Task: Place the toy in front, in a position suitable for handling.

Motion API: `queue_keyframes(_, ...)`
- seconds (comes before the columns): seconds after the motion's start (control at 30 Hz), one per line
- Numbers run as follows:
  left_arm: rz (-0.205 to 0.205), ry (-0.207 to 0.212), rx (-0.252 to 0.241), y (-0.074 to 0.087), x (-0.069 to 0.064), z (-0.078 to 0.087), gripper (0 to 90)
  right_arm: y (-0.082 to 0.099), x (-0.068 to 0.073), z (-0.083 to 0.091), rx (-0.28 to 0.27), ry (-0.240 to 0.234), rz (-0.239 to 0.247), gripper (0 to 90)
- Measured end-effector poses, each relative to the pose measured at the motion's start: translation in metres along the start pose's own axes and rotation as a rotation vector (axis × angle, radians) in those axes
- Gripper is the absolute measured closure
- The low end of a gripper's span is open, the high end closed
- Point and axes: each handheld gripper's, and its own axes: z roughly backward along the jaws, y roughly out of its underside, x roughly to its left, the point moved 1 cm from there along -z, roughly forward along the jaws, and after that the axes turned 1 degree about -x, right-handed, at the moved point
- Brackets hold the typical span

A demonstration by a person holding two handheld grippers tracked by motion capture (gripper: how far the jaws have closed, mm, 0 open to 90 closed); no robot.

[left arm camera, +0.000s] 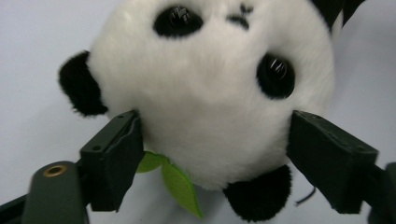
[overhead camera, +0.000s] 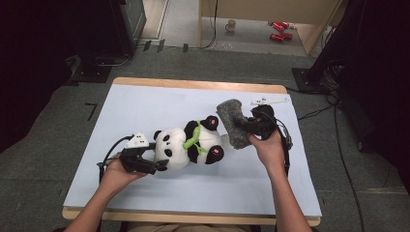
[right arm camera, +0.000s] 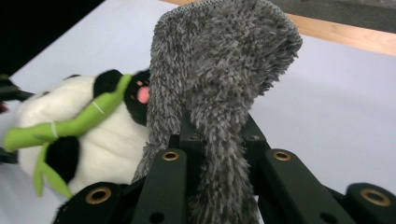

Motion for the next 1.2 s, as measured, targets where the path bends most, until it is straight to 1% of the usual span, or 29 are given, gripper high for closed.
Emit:
queue_keyframes(0.03, 0.000, 0.000, 0.000, 0.000, 0.000, 0.000, 16.4, 0.000, 0.000, 0.000, 0.000, 0.000, 0.000, 77.6)
queue_keyframes(0.07, 0.038, 0.016, -0.022, 0.001, 0.004, -0.001, 16.5, -0.002, 0.004, 0.001, -0.005, -0.009, 0.008, 77.6)
queue_keyframes(0.1, 0.053, 0.032, -0.032, 0.002, 0.007, -0.001, 16.6, -0.002, 0.006, 0.001, -0.008, -0.012, 0.014, 77.6)
queue_keyframes(0.13, 0.053, 0.032, -0.032, 0.002, 0.007, -0.001, 16.9, -0.003, 0.008, 0.001, -0.010, -0.016, 0.018, 77.6)
queue_keyframes(0.17, 0.073, 0.057, -0.050, 0.004, 0.012, -0.002, 17.8, -0.004, 0.010, 0.001, -0.013, -0.023, 0.023, 77.6)
queue_keyframes(0.2, 0.088, 0.090, -0.077, 0.008, 0.017, -0.004, 18.5, -0.005, 0.013, 0.000, -0.018, -0.031, 0.027, 77.5)
queue_keyframes(0.23, 0.088, 0.090, -0.077, 0.008, 0.017, -0.004, 19.1, -0.007, 0.015, 0.000, -0.020, -0.036, 0.032, 77.5)
queue_keyframes(0.27, 0.076, 0.112, -0.091, 0.009, 0.018, -0.005, 19.1, -0.008, 0.018, -0.001, -0.021, -0.046, 0.038, 77.4)
queue_keyframes(0.3, 0.062, 0.118, -0.095, 0.010, 0.019, -0.006, 19.0, -0.010, 0.021, -0.001, -0.020, -0.050, 0.043, 77.4)
queue_keyframes(0.37, 0.056, 0.114, -0.099, 0.010, 0.018, -0.006, 20.3, -0.013, 0.027, -0.004, -0.020, -0.058, 0.057, 77.4)
queue_keyframes(0.4, 0.053, 0.105, -0.099, 0.009, 0.018, -0.006, 23.0, -0.015, 0.030, -0.005, -0.023, -0.065, 0.066, 77.4)
queue_keyframes(0.43, 0.041, 0.102, -0.091, 0.009, 0.018, -0.006, 26.7, -0.016, 0.031, -0.006, -0.025, -0.070, 0.068, 77.4)
queue_keyframes(0.5, 0.024, 0.095, -0.076, 0.007, 0.018, -0.005, 34.6, -0.020, 0.035, -0.010, -0.034, -0.091, 0.067, 77.4)
queue_keyframes(0.53, 0.026, 0.093, -0.070, 0.005, 0.018, -0.004, 38.5, -0.022, 0.038, -0.013, -0.036, -0.095, 0.070, 77.4)
queue_keyframes(0.57, 0.026, 0.093, -0.070, 0.005, 0.018, -0.004, 42.8, -0.024, 0.040, -0.016, -0.027, -0.095, 0.078, 77.4)
queue_keyframes(0.6, 0.050, 0.077, -0.059, 0.003, 0.017, -0.003, 47.3, -0.027, 0.044, -0.019, -0.017, -0.095, 0.086, 77.4)
queue_keyframes(0.63, 0.045, 0.067, -0.057, 0.002, 0.016, -0.002, 51.0, -0.029, 0.047, -0.022, -0.012, -0.097, 0.098, 77.4)
queue_keyframes(0.7, 0.011, 0.046, -0.051, -0.001, 0.013, -0.003, 55.5, -0.033, 0.054, -0.027, -0.002, -0.104, 0.113, 77.2)
queue_keyframes(0.77, -0.015, 0.034, -0.048, -0.002, 0.011, -0.004, 56.6, -0.037, 0.063, -0.031, 0.005, -0.115, 0.124, 77.1)
queue_keyframes(0.83, -0.032, 0.036, -0.052, -0.004, 0.013, -0.005, 56.7, -0.042, 0.071, -0.037, 0.015, -0.131, 0.138, 77.1)
queue_keyframes(0.93, -0.029, 0.046, -0.065, -0.004, 0.015, -0.007, 56.6, -0.048, 0.083, -0.049, 0.042, -0.148, 0.154, 77.1)
queue_keyframes(0.97, -0.023, 0.050, -0.067, -0.004, 0.017, -0.007, 56.6, -0.048, 0.083, -0.049, 0.042, -0.148, 0.154, 77.1)
queue_keyframes(1.0, -0.019, 0.057, -0.069, -0.004, 0.018, -0.007, 56.4, -0.052, 0.089, -0.057, 0.057, -0.161, 0.158, 77.2)
queue_keyframes(1.03, -0.019, 0.057, -0.069, -0.004, 0.018, -0.007, 56.3, -0.052, 0.089, -0.057, 0.057, -0.161, 0.158, 77.2)
queue_keyframes(1.07, -0.014, 0.066, -0.068, -0.005, 0.020, -0.007, 56.2, -0.056, 0.094, -0.065, 0.062, -0.168, 0.167, 77.2)
queue_keyframes(1.1, -0.014, 0.066, -0.068, -0.005, 0.020, -0.007, 56.2, -0.056, 0.094, -0.065, 0.062, -0.168, 0.167, 77.2)
queue_keyframes(1.13, -0.012, 0.071, -0.068, -0.005, 0.021, -0.007, 56.2, -0.059, 0.097, -0.073, 0.064, -0.178, 0.167, 77.2)
queue_keyframes(1.2, -0.018, 0.068, -0.061, -0.006, 0.021, -0.007, 55.9, -0.061, 0.100, -0.079, 0.078, -0.184, 0.158, 77.2)
